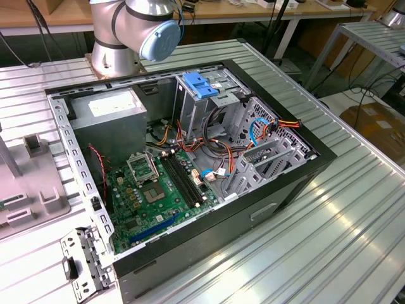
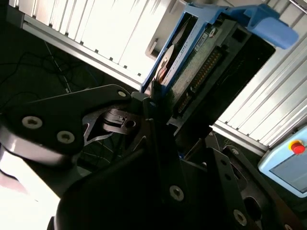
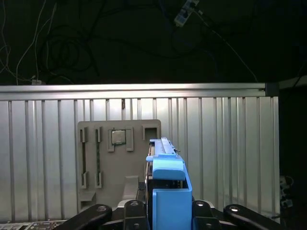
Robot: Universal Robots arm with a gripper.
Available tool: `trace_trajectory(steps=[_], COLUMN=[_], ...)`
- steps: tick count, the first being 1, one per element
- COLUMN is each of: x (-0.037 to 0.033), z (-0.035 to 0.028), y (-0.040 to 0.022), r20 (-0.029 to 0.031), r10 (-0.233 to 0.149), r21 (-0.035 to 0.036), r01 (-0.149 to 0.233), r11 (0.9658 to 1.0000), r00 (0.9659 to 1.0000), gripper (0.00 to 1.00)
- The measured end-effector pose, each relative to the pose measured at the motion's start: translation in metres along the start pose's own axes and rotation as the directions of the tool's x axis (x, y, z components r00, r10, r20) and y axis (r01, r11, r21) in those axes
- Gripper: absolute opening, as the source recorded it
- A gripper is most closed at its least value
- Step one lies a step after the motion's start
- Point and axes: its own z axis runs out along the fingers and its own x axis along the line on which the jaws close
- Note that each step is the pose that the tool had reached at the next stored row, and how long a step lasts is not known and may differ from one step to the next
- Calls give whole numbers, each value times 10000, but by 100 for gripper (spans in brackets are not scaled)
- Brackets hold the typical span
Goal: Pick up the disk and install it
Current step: 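Pick up the disk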
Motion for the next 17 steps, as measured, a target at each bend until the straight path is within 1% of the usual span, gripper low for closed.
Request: trace_trajectory(steps=[1, 6, 7, 8, 9, 10, 11, 17], x=[0, 0, -1, -1, -1, 0, 1, 61], z=[-8, -11, -11, -11, -11, -11, -10, -10], y=[0, 0, 0, 0, 0, 0, 0, -3], r20=[0, -3, -54, -152, -501, -902, -937, -938], r10=[0, -1, 2, 3, 8, 14, 14, 15], r21=[-1, 0, 2, 3, 12, 25, 26, 25], r01=[0, 1, -2, -3, -7, -12, -11, -12], r11=[10000, 10000, 10000, 10000, 10000, 10000, 10000, 10000], r00=[10000, 10000, 10000, 9999, 9987, 9959, 9956, 9956], gripper=[36, 36, 36, 36, 36, 36, 36, 36])
